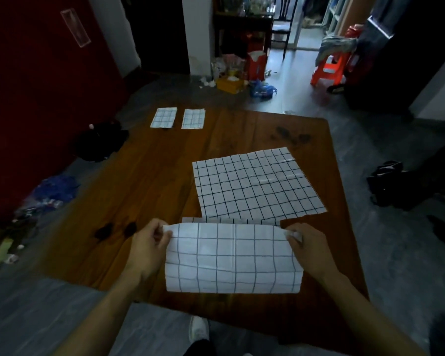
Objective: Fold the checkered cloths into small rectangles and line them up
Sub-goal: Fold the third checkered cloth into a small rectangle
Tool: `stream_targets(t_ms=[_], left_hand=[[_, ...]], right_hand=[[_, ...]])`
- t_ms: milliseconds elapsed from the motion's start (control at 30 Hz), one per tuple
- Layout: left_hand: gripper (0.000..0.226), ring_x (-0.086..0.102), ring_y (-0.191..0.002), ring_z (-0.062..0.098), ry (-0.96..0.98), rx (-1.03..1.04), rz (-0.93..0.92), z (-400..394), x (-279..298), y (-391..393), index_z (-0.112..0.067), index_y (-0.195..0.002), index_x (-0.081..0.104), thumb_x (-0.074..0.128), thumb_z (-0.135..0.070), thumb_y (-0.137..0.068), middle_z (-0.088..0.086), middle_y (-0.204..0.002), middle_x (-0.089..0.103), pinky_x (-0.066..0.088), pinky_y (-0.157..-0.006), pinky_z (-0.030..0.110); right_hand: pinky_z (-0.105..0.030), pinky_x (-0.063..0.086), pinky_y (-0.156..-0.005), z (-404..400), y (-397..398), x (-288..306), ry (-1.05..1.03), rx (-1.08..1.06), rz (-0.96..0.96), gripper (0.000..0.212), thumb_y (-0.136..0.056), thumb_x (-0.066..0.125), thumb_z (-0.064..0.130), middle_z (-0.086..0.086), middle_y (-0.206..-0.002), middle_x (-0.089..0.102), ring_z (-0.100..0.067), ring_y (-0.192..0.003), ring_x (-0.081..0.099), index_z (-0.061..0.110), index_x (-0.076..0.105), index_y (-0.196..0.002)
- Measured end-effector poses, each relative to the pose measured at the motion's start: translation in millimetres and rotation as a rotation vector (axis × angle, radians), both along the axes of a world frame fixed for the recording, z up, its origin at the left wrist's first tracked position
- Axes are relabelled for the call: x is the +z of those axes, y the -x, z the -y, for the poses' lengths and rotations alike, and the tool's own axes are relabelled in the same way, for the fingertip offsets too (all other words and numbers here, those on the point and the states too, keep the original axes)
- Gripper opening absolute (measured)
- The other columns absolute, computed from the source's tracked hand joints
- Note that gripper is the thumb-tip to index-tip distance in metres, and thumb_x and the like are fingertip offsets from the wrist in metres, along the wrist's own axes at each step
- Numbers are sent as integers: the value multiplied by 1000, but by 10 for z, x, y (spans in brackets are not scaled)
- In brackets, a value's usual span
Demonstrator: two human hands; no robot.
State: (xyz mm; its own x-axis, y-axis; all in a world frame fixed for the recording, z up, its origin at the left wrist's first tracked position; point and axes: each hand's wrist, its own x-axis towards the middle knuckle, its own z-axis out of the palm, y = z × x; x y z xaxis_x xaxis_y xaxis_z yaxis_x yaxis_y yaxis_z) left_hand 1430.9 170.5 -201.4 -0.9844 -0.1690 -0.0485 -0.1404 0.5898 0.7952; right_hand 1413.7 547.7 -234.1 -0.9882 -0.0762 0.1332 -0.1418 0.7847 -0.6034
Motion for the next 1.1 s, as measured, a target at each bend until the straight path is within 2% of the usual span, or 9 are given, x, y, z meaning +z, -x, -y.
stream_targets(t_ms=[167, 467, 533, 633, 700, 800, 933, 1033, 1100], left_hand=[[14, 61, -85, 7, -16, -19, 14, 91, -137, 605, -26, -91, 57, 58, -13, -95, -7, -92, 62, 48, -66, 20], [11, 60, -81, 8, 65, -107, 96, 143, -477, 1321, -28, -92, 55, 57, -17, -95, -7, -91, 59, 51, -65, 23], [13, 59, -84, 7, 101, -105, 133, 132, -569, 1353, -28, -94, 53, 59, -17, -93, -9, -93, 58, 50, -67, 22], [18, 55, -93, 5, 156, -123, 161, 125, -692, 1336, -31, -102, 53, 62, -20, -91, -13, -99, 55, 49, -77, 23], [16, 52, -98, 6, 228, -160, 159, 114, -752, 1282, -32, -103, 53, 61, -25, -91, -13, -103, 53, 49, -84, 27], [11, 49, -101, 8, 317, -205, 186, 55, -768, 1143, -31, -104, 54, 56, -31, -94, -12, -106, 51, 49, -87, 30], [11, 50, -102, 13, 375, -244, 194, -45, -722, 933, -29, -105, 53, 54, -31, -94, -7, -106, 50, 49, -90, 35], [11, 51, -104, 13, 418, -294, 189, -135, -668, 731, -33, -103, 50, 56, -31, -93, -8, -107, 49, 48, -90, 32], [19, 48, -113, 14, 512, -357, 221, -204, -644, 562, -33, -113, 51, 53, -35, -94, -7, -117, 50, 45, -96, 33]], right_hand=[[-13, 38, -66, 145, 348, 59, 31, -121, 27, 7, -94, 59, 14, 8, -84, 58, 0, -79, 54, 19, 62, -92], [-21, 53, -75, 355, 841, -49, 9, -280, 202, 12, -91, 61, 10, 5, -94, 63, -8, -84, 61, 20, 62, -99], [-26, 54, -81, 360, 831, -95, -18, -278, 221, 19, -90, 63, 11, 4, -100, 60, -11, -88, 59, 24, 59, -103], [-33, 50, -97, 350, 795, -161, -55, -295, 270, 42, -88, 66, 15, 0, -123, 54, -13, -110, 54, 21, 53, -127], [-38, 45, -105, 345, 756, -199, -65, -275, 294, 46, -90, 64, 18, -1, -133, 50, -16, -121, 49, 20, 49, -133], [-38, 44, -105, 335, 672, -278, -84, -206, 295, 43, -91, 61, 24, 0, -132, 50, -16, -123, 47, 21, 49, -132], [-26, 41, -96, 351, 501, -365, -88, -126, 305, 39, -89, 63, 24, 4, -127, 50, -11, -116, 47, 25, 51, -126], [-30, 37, -107, 387, 315, -413, -94, -71, 331, 49, -90, 62, 26, 4, -140, 43, -12, -127, 41, 26, 45, -137], [-34, 35, -111, 407, 174, -441, -103, -28, 337, 51, -91, 61, 28, 4, -142, 41, -14, -130, 39, 27, 42, -139]])
